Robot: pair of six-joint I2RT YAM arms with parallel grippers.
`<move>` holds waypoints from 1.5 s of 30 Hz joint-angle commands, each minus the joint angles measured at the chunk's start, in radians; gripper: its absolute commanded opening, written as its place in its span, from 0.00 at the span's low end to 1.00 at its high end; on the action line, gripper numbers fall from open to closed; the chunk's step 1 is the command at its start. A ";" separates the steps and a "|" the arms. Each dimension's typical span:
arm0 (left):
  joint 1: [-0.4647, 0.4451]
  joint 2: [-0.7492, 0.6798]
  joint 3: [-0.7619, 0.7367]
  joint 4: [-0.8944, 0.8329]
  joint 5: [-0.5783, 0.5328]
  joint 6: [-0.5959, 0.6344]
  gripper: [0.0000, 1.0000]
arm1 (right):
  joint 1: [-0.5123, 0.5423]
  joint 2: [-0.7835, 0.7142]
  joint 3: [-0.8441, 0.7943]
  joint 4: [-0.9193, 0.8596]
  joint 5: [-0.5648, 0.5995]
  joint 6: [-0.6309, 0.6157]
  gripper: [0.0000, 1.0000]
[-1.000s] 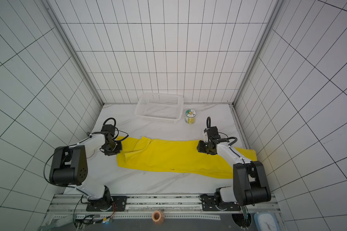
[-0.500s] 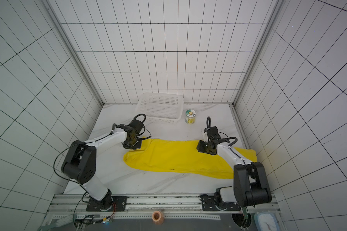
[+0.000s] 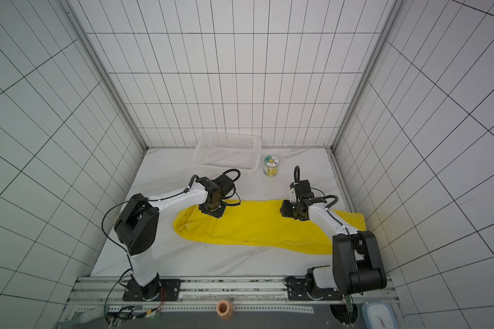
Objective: Fold and stack the trousers
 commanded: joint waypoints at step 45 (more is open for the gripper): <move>0.754 -0.463 -0.474 0.279 0.454 -0.116 0.30 | 0.081 0.015 0.041 0.033 -0.016 0.011 0.43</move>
